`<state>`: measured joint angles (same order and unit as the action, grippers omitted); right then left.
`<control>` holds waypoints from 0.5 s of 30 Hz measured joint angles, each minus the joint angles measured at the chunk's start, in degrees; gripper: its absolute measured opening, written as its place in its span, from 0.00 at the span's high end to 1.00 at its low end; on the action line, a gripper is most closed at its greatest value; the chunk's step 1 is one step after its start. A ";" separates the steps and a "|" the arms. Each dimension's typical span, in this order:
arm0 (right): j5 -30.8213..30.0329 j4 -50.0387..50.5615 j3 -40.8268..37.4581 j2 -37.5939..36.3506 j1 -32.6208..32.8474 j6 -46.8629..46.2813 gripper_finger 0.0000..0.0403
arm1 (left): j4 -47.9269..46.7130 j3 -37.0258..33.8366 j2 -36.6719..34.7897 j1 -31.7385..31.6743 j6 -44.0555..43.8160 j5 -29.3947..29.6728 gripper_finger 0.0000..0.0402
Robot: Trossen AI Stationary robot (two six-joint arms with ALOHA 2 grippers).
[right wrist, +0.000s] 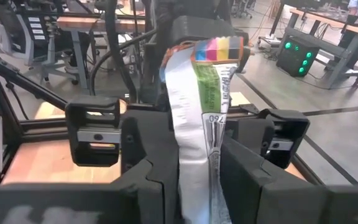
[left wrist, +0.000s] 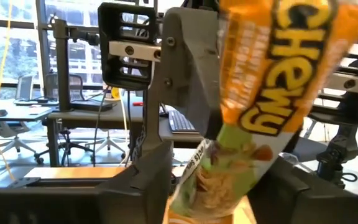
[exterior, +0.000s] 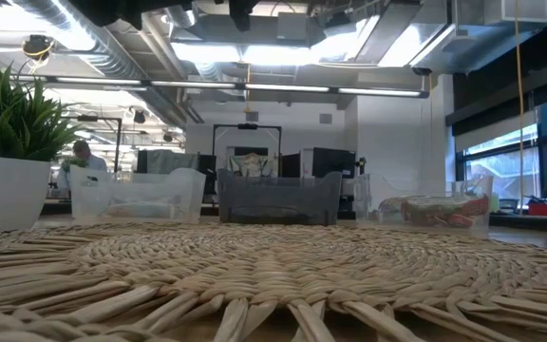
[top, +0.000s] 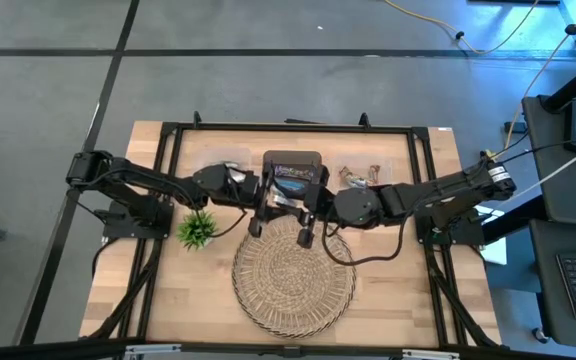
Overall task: Pick and place Granola Bars by type
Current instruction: Put the yellow granola bar into the left transparent bin
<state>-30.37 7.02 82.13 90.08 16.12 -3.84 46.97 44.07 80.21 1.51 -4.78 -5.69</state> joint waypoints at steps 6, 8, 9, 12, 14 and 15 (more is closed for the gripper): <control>-0.20 0.05 0.00 -0.04 0.00 0.46 0.74 | -0.04 0.00 -0.01 -0.23 0.00 -0.04 0.72; -0.20 0.07 0.00 -0.09 0.00 1.07 0.74 | -0.01 0.00 -0.02 -0.23 0.00 -0.04 0.75; -0.20 0.17 0.00 -0.11 0.00 1.11 0.74 | -0.18 0.00 -0.17 -0.23 0.00 -0.07 0.76; -0.20 0.74 0.00 -0.13 0.00 1.36 0.74 | -0.82 0.00 -0.73 -0.23 0.00 -0.07 0.78; -0.16 0.82 0.00 -0.13 0.00 1.36 0.74 | -1.45 0.00 -1.41 -0.23 0.08 -0.05 0.79; -0.15 0.83 0.00 -0.16 0.00 1.29 0.74 | -1.93 0.00 -1.86 -0.23 0.56 -0.02 0.78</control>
<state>-30.52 7.86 82.13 89.92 16.12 -2.54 45.04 44.07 78.35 1.28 -4.22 -5.72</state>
